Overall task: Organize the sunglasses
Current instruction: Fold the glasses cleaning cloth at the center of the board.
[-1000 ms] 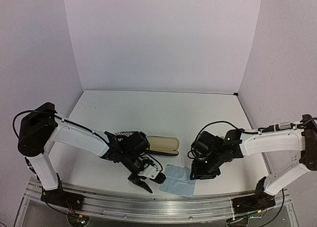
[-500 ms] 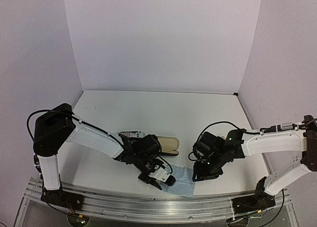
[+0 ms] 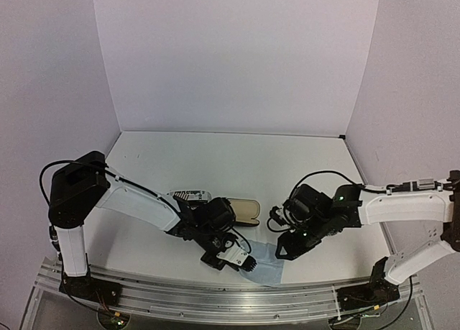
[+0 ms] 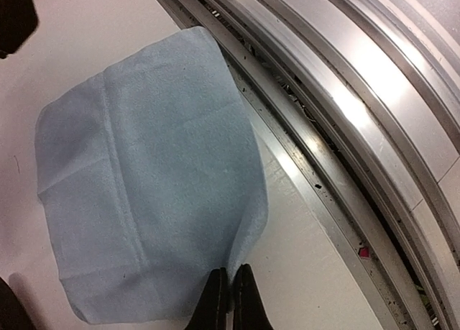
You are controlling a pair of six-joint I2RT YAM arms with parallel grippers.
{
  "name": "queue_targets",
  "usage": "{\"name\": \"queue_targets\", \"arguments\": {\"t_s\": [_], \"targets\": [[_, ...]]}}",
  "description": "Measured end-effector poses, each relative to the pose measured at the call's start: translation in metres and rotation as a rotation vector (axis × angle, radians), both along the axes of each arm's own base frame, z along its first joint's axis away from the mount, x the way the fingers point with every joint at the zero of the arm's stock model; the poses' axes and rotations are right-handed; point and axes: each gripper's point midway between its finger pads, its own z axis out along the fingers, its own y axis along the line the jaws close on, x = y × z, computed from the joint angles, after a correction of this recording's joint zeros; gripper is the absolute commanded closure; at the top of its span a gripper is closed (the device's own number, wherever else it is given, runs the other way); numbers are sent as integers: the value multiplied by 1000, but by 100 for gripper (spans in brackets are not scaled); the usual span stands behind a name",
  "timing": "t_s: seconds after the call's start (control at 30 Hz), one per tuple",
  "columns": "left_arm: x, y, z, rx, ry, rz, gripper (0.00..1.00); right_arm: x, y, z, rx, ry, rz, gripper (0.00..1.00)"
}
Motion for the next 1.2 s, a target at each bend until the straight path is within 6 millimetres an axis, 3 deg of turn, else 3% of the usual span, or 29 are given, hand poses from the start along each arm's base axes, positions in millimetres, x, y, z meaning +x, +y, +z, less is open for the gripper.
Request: {"name": "queue_targets", "arguments": {"t_s": [0.2, 0.47, 0.6, 0.77, 1.2], "targets": [[1, 7, 1, 47, 84, 92, 100, 11, 28, 50, 164, -287, 338, 58], [20, 25, 22, 88, 249, 285, 100, -8, 60, 67, 220, -567, 766, 58], [24, 34, 28, 92, 306, 344, 100, -17, 66, 57, 195, -636, 878, 58], [15, 43, 26, 114, 358, 354, 100, -52, 70, 26, 169, -580, 949, 58], [15, 43, 30, 103, 404, 359, 100, -70, 89, -19, 110, -482, 665, 53]]}}
